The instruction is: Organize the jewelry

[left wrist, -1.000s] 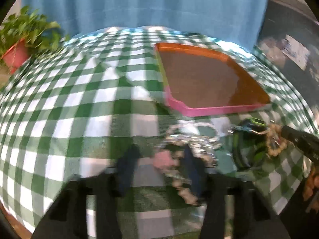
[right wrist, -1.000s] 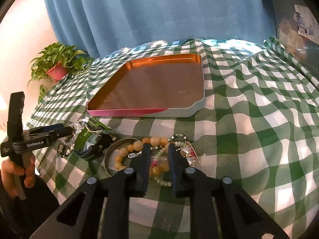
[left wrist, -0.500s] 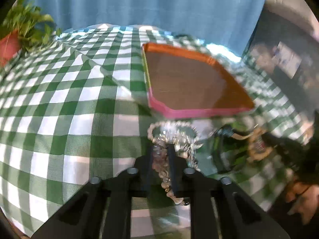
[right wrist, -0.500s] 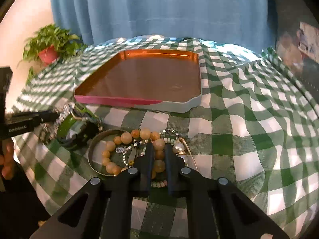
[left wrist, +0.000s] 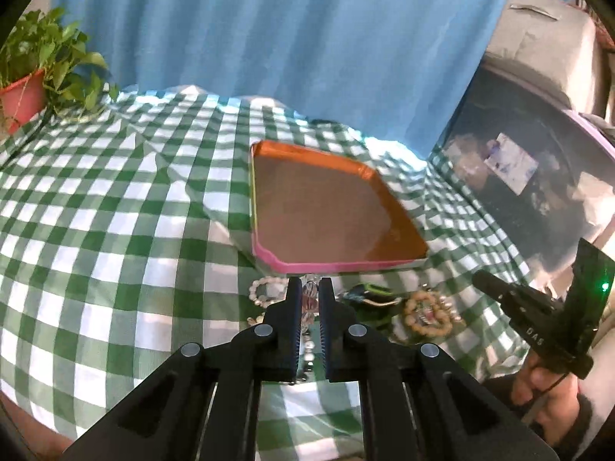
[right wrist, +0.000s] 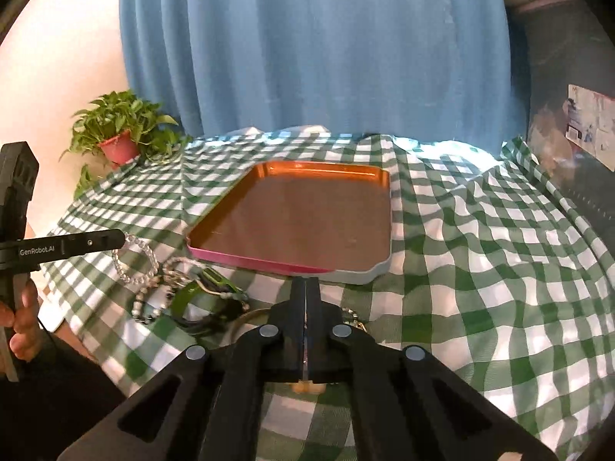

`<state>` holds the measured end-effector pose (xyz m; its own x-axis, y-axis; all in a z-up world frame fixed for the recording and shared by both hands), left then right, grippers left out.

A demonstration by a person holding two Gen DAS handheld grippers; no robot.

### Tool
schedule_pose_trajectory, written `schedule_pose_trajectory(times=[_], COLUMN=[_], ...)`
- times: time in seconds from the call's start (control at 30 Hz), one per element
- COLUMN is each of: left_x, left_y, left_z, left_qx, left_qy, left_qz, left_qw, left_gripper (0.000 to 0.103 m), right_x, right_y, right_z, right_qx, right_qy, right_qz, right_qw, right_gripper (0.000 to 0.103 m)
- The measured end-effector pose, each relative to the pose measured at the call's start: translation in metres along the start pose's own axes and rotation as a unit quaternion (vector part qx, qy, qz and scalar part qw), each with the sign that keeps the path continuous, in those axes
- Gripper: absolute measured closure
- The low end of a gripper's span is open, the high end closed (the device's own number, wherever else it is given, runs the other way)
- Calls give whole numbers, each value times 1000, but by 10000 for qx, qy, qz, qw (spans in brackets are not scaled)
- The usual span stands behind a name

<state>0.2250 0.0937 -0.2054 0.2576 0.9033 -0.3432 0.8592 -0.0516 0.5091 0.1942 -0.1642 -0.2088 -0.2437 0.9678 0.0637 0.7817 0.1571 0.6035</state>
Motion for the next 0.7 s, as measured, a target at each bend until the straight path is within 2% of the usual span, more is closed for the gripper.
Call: schedule_pose_trajectory(times=[0.13,0.23,0.27,0.37,0.47,0.57,0.7], left_x=[-7,-5,-3,8,23,29,33], left_y=[-6,-18,-23,-39,-51,-54,-59], left_z=[-16,-23,-21,1,26,37,47], left_qx=[-73,-35,9,290,600,778,881], left_qy=[-88,-390,-452,-501,-283,-198,63], left_qz=[27,-62,-127,-337,-528,-517,-473], left_qw=[9999,9992,9989,9978,9964,9954,9950], left_gripper=[94,94,94,94,94,94,94], right_x=[-1,-10,-14,-20,-14,-11,-16], right_y=[-4,-16,-21,-34,-38,-36,-30], right_z=[-8,-4,0,13,22,29,49], right_qx=[20,130,219,470,587,630,862], right_qy=[-136,-325,-285,-63,-74,-115,-116], right_qz=[-38,56,94,207,30,-76,-5], right_qw=[9999,9994,9993,9987,9982,9979,9962], right_gripper=[103,101,98,98,95,81,79])
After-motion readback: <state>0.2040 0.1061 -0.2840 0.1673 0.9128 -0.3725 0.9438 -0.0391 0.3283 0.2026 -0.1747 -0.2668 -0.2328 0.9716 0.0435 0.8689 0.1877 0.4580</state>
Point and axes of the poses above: each gripper's, at about its wrist camera, not at the fingertips, and z roughly the way its jaws point, x to its left, y to its top, the point moved 3 cm from there along z, roughly the way its jaws point, and after that the axes turned 15 degrees about x, right-handed, at the moved point
